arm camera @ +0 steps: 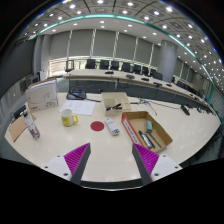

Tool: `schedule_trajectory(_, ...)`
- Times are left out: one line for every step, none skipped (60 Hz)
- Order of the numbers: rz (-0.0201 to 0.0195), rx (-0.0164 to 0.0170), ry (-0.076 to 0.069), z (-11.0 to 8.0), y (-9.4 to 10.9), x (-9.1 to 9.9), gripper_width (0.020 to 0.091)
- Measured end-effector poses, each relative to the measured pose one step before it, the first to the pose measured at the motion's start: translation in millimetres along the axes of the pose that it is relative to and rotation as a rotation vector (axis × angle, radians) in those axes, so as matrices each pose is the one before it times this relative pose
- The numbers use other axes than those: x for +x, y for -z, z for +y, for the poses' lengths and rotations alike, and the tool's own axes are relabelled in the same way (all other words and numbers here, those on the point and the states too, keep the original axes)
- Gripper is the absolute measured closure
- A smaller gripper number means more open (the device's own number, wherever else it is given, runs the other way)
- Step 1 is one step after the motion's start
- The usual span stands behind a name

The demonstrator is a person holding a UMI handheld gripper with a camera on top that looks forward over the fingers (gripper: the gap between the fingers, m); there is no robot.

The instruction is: Pour water

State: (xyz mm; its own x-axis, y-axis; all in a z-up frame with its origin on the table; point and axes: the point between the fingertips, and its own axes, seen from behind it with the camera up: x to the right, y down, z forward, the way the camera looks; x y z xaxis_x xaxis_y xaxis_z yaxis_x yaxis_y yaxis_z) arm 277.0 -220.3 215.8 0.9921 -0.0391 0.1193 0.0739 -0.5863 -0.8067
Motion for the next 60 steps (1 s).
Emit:
schedule_trajectory(-0.00816, -0.00002, -0.0018, 0.17, 0.13, -2.68, 0.0245)
schedule_trajectory(-0.00824, 0.0004, -0.002, 0.26, 0.22, -2.94, 0.0244)
schedule_trajectory(-0.00764, 0.00037, -0.0021, 0.58, 0.27, -3.17, 0.0246)
schedule_trajectory(-0.00705, 0.00034, -0.0021, 0.54, 0.02, -3.15, 0.0244)
schedule_trajectory(-0.00653, 0.00039, -0.0017, 0.92, 0.11, -3.21, 0.0244)
schedule_trajectory(-0.0067, -0.00013, -0.0018, 0.99, -0.04, -3.9, 0.0244)
schedule_trajectory(-0.00647, -0.00037, -0.0011, -1.77, -1.36, -3.56, 0.0245)
schedule_trajectory(-0.00667, -0.00092, -0.0006, 1.51, -0.73, -4.37, 0.0243)
schedule_trajectory(-0.0065, -0.00122, 0.0003, 0.96, -0.62, -4.08, 0.0245)
schedule_trajectory(-0.00597, -0.00124, 0.0006, 0.89, -0.35, -4.22, 0.0244)
schedule_trajectory(-0.00558, -0.00101, 0.0007, 0.59, -0.68, -4.09, 0.0246)
schedule_trajectory(-0.00543, -0.00093, 0.0012, 0.56, -0.45, -4.3, 0.0246)
schedule_trajectory(-0.00571, -0.0008, 0.0017, 0.63, -0.23, -4.49, 0.0244)
schedule_trajectory(-0.00613, -0.00012, 0.0022, 0.37, -0.23, -4.66, 0.0241)
schedule_trajectory(-0.00577, 0.00013, 0.0025, 0.31, 0.08, -4.88, 0.0241)
schedule_trajectory(-0.00591, 0.00031, 0.0027, 0.46, -0.54, -4.97, 0.0242)
schedule_trajectory(-0.00638, 0.00029, 0.0031, 0.29, -0.33, -5.59, 0.0241)
schedule_trajectory(-0.00743, 0.00016, 0.0036, 0.55, -0.43, -6.16, 0.0242)
schedule_trajectory(-0.00799, -0.00025, 0.0039, 0.53, -0.45, -6.31, 0.0241)
schedule_trajectory(-0.00735, -0.00031, 0.004, 0.79, -0.68, -6.55, 0.0241)
schedule_trajectory(-0.00621, -0.00017, 0.0041, 0.38, -0.7, -6.72, 0.0243)
schedule_trajectory(-0.00609, -0.00118, 0.0041, 0.51, -1.32, -6.71, 0.0243)
schedule_trajectory(-0.00585, -0.00228, 0.0037, 0.83, -1.52, -7.1, 0.0241)
schedule_trajectory(-0.00681, -0.00183, 0.0037, 0.53, -1.54, -7.99, 0.0244)
schedule_trajectory(-0.00786, -0.00152, 0.0042, 0.49, -1.6, -8.4, 0.0244)
schedule_trajectory(-0.00918, -0.001, 0.0043, 0.41, -1.72, -9.14, 0.0243)
schedule_trajectory(-0.0094, -0.00045, 0.004, 0.25, -1.94, -9.65, 0.0242)
schedule_trajectory(-0.00882, -0.00026, 0.0032, 0.23, -1.6, -9.63, 0.0242)
schedule_trajectory(-0.00832, 0.00045, 0.0026, -0.15, -2.05, -10.02, 0.0242)
schedule_trajectory(-0.00835, 0.001, 0.003, -0.12, -2.05, -10.57, 0.0243)
schedule_trajectory(-0.00898, 0.00148, 0.0033, -0.36, -2.11, -10.58, 0.0243)
schedule_trajectory(-0.00991, 0.00191, 0.0043, -0.45, -2.28, -10.92, 0.0242)
schedule_trajectory(-0.0107, 0.003, 0.0052, -0.48, -2.66, -11.37, 0.0243)
schedule_trajectory(-0.01054, 0.00361, 0.0053, -0.79, -2.52, -11.75, 0.0242)
schedule_trajectory(-0.00945, 0.00421, 0.0054, -0.78, -3.06, -11.55, 0.0241)
schedule_trajectory(-0.00776, 0.00414, 0.0046, -1.18, -3.12, -11.31, 0.0242)
schedule_trajectory(-0.00627, 0.0045, 0.0038, -1.1, -3.28, -11.0, 0.0243)
schedule_trajectory(-0.00558, 0.00524, 0.0031, -1.34, -3.71, -11.08, 0.0244)
schedule_trajectory(-0.00556, 0.0059, 0.0027, -0.54, -4.93, -12.06, 0.0244)
schedule_trajectory(-0.00611, 0.00655, 0.0021, -1.37, -3.93, -10.85, 0.0244)
schedule_trajectory(-0.00549, 0.00706, 0.0008, -1.17, -4.43, -10.76, 0.0244)
schedule_trajectory(-0.00483, 0.00644, -0.0004, -0.86, -4.63, -10.75, 0.0244)
schedule_trajectory(-0.0055, 0.00555, -0.0005, -0.77, -5.28, -10.63, 0.0242)
schedule_trajectory(-0.00578, 0.00486, -0.0009, -0.32, -5.03, -10.63, 0.0239)
schedule_trajectory(-0.00563, 0.00506, -0.0015, -0.58, -5.79, -10.44, 0.0241)
schedule_trajectory(-0.00382, 0.0054, -0.0024, -0.52, -6.06, -9.67, 0.024)
schedule_trajectory(-0.00245, 0.00655, -0.0025, -0.42, -6.56, -9.24, 0.0239)
schedule_trajectory(-0.00136, 0.00785, -0.0027, -0.64, -6.79, -8.75, 0.0241)
schedule_trajectory(-0.00024, 0.00714, -0.0026, -0.49, -6.94, -8.19, 0.0239)
schedule_trajectory(0.00059, 0.00542, -0.002, -0.04, -7.4, -7.72, 0.0238)
schedule_trajectory(0.00154, 0.00425, -0.0011, -0.06, -7.75, -7.33, 0.0239)
schedule_trajectory(0.00246, 0.00457, -0.0013, -0.25, -7.91, -6.41, 0.024)
schedule_trajectory(0.00304, 0.00601, -0.0018, -0.49, -8.09, -6.11, 0.0238)
schedule_trajectory(0.00267, 0.00878, -0.0016, -0.98, -7.85, -5.45, 0.0239)
schedule_trajectory(0.00274, 0.01111, -0.0012, -1.1, -7.72, -4.53, 0.0239)
schedule_trajectory(0.00406, 0.01153, -0.0012, -1.19, -8.04, -4.31, 0.0238)
schedule_trajectory(0.00519, 0.00899, -0.0009, -0.46, -8.2, -3.42, 0.0237)
schedule_trajectory(0.00514, 0.00757, -0.0004, 0.01, -7.7, -2.86, 0.024)
schedule_trajectory(0.00525, 0.00654, 0.0007, -0.24, -7.5, -2.42, 0.0239)
schedule_trajectory(0.00542, 0.00825, 0.0004, -0.41, -7.65, -2.13, 0.0239)
